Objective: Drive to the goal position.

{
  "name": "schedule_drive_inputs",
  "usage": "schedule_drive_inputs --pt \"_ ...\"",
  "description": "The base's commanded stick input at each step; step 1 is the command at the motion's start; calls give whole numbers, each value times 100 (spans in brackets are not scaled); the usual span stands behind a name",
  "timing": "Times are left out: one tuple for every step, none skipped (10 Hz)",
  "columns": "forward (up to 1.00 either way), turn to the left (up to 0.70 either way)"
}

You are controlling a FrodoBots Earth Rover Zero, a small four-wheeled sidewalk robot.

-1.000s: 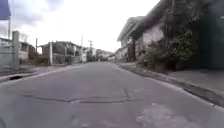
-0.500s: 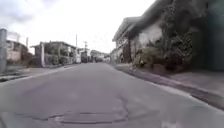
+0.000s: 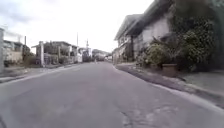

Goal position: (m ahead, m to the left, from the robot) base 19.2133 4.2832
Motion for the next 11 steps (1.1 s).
schedule_drive_inputs --pt "100 6" --pt "100 6" --pt "100 6" --pt "100 6" --pt "100 -8" --pt "100 -34" --pt "100 -31" --pt "100 -14" --pt "100 3" --pt "100 6" --pt "100 6"
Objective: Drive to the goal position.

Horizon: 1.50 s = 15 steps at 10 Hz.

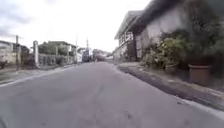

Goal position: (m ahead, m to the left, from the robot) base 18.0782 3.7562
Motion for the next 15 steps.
schedule_drive_inputs --pt "100 6" --pt "100 6" --pt "100 6" --pt "100 6" --pt "100 6" --pt "100 6" --pt "100 6" --pt "100 6" --pt "100 6" --pt "100 6" --pt "100 6" --pt "100 6" --pt "100 6" --pt "100 6" --pt "100 6"
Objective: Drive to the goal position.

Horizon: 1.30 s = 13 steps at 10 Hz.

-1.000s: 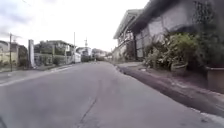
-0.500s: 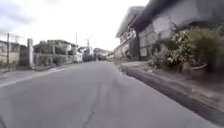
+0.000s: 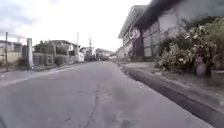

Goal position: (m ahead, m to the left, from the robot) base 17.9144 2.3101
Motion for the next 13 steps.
schedule_drive_inputs --pt "100 6" --pt "100 6" --pt "100 6" --pt "100 6" --pt "100 6" --pt "100 6" --pt "100 6" --pt "100 6" --pt "100 6" --pt "100 6" --pt "100 -34" --pt "100 -34" --pt "100 -34"
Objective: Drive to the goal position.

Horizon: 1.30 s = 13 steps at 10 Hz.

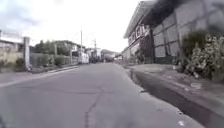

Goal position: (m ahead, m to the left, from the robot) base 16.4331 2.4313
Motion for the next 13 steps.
schedule_drive_inputs --pt "100 -26" --pt "100 6" --pt "100 6" --pt "100 6" --pt "100 6" --pt "100 6" --pt "100 6" --pt "100 6" --pt "100 6" --pt "100 6" --pt "100 6" --pt "100 6" --pt "100 6"
